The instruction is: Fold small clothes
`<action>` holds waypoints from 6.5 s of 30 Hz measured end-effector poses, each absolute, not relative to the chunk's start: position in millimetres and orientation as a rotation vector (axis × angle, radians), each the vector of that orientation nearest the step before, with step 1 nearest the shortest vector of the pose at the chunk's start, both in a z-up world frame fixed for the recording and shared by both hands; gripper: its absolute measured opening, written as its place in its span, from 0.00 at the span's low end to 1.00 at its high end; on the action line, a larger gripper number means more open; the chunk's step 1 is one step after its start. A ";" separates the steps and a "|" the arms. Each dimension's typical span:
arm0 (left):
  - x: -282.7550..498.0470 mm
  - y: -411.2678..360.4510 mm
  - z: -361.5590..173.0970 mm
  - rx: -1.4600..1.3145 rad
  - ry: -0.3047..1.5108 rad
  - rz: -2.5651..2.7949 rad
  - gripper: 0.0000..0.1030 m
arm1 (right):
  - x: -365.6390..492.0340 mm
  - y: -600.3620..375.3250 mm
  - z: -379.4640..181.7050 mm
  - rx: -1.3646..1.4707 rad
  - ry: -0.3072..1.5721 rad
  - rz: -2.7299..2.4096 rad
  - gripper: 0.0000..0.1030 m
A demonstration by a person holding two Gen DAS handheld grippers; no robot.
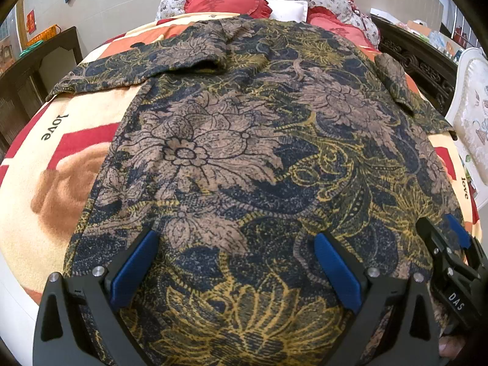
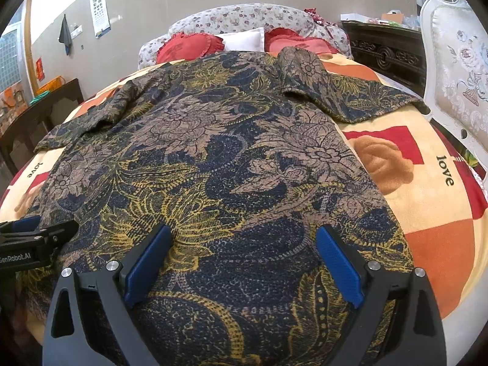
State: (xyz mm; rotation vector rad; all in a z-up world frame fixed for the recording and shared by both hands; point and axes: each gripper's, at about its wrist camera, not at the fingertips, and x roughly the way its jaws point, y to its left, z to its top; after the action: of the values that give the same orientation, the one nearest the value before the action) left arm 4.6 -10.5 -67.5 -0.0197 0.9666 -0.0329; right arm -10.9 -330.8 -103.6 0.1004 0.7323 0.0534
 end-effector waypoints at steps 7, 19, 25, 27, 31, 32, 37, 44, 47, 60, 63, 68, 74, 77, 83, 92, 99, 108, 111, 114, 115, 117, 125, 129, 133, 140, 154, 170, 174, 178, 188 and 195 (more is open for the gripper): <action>4.9 -10.4 -67.5 -0.019 0.967 -0.033 1.00 | -11.4 -331.0 -104.1 0.100 0.732 0.052 0.95; 4.8 -10.7 -68.1 -0.020 0.968 -0.032 1.00 | -10.8 -331.7 -102.3 0.120 0.731 0.047 0.95; 5.3 -10.2 -68.7 -0.019 0.975 -0.034 1.00 | -10.7 -330.7 -103.5 0.104 0.724 0.045 0.95; 5.3 -10.2 -69.3 -0.018 0.974 -0.034 1.00 | -11.6 -330.7 -104.6 0.102 0.722 0.046 0.95; 5.7 -10.0 -68.9 -0.019 0.974 -0.034 1.00 | -11.9 -330.7 -104.9 0.100 0.720 0.046 0.95; 6.3 -9.9 -68.4 -0.018 0.975 -0.034 1.00 | -12.4 -330.7 -105.0 0.099 0.718 0.046 0.96; 6.9 -10.4 -68.5 -0.022 0.977 -0.036 1.00 | -12.6 -330.4 -105.0 0.100 0.719 0.045 0.96; 8.0 -9.7 -68.7 -0.020 0.976 -0.036 1.00 | -12.2 -330.4 -105.1 0.100 0.718 0.044 0.96; 8.0 -10.1 -68.8 -0.020 0.976 -0.036 1.00 | -12.6 -330.5 -105.3 0.099 0.718 0.045 0.96; 9.0 -10.3 -69.1 -0.021 0.975 -0.035 1.00 | -12.5 -330.3 -105.5 0.098 0.717 0.045 0.96; 9.1 -10.3 -69.1 -0.020 0.975 -0.036 1.00 | -12.5 -330.1 -105.6 0.098 0.716 0.045 0.96; 9.5 -10.3 -68.9 -0.020 0.976 -0.036 1.00 | -12.6 -330.1 -105.6 0.098 0.716 0.045 0.96; 8.5 -10.3 -68.4 -0.020 0.976 -0.036 1.00 | -12.7 -330.0 -105.6 0.098 0.716 0.044 0.96; 9.1 -10.4 -68.6 -0.019 0.976 -0.036 1.00 | -12.7 -330.0 -105.5 0.097 0.716 0.044 0.96; 8.4 -10.5 -68.4 -0.020 0.976 -0.035 1.00 | -12.2 -330.4 -105.6 0.096 0.715 0.044 0.96; 9.6 -10.6 -68.8 -0.020 0.976 -0.035 1.00 | -12.5 -330.1 -105.9 0.096 0.714 0.044 0.96; 8.4 -10.6 -68.4 -0.019 0.976 -0.035 1.00 | -12.8 -329.9 -105.9 0.096 0.714 0.043 0.96; 9.0 -12.1 -69.1 -0.015 0.971 -0.027 1.00 | -12.9 -330.2 -106.1 0.096 0.715 0.044 0.96; 10.3 -12.9 -68.9 -0.008 0.974 -0.024 1.00 | -10.8 -328.9 -104.7 0.087 0.733 0.034 0.96; 9.9 -10.5 -69.6 -0.025 0.973 -0.031 1.00 | 0.0 -326.7 -98.3 0.103 0.846 -0.020 0.96; 10.0 -10.4 -69.4 -0.020 0.975 -0.029 1.00 | 4.4 -324.3 -95.7 0.094 0.891 -0.045 0.96; 9.4 -8.7 -68.5 -0.016 0.975 -0.028 1.00 | 15.0 -319.4 -90.1 0.083 1.004 -0.098 0.96; 6.8 -9.7 -67.4 -0.015 0.974 -0.028 1.00 | 31.5 -321.3 -88.8 0.104 1.174 -0.124 0.96; 7.7 -8.6 -66.8 -0.014 0.974 -0.028 1.00 | 29.4 -320.5 -88.8 0.095 1.170 -0.127 0.96; 8.2 -9.8 -67.4 -0.016 0.976 -0.029 1.00 | 31.1 -319.0 -89.9 0.096 1.166 -0.129 0.96; 5.8 -10.4 -66.2 -0.012 0.973 -0.025 1.00 | 28.7 -320.4 -89.4 0.094 1.164 -0.129 0.97; 5.4 -10.3 -65.8 -0.012 0.968 -0.024 1.00 | 29.1 -323.3 -91.7 0.098 1.140 -0.126 1.00; 7.7 -13.9 -68.5 0.001 0.983 -0.018 1.00 | 22.2 -321.3 -91.9 0.081 1.084 -0.117 1.00; 9.7 -11.1 -66.1 -0.016 0.993 -0.035 1.00 | 20.1 -320.9 -93.0 0.078 1.071 -0.112 1.00; 7.2 -7.8 -44.4 0.008 0.961 -0.046 1.00 | 19.6 -322.7 -88.9 0.098 1.078 -0.124 1.00; 65.0 23.1 3.0 0.029 0.874 0.004 1.00 | 54.0 -300.4 -22.8 -0.001 0.909 -0.063 0.91; 110.2 82.8 -6.3 0.014 0.901 0.097 1.00 | 134.2 -289.4 -21.3 -0.043 0.777 -0.071 0.91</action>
State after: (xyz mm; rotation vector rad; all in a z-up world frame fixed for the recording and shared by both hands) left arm 110.2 82.8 -6.3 0.0144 0.9012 0.0975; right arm 134.2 -289.4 -21.3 -0.0431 0.7766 -0.0711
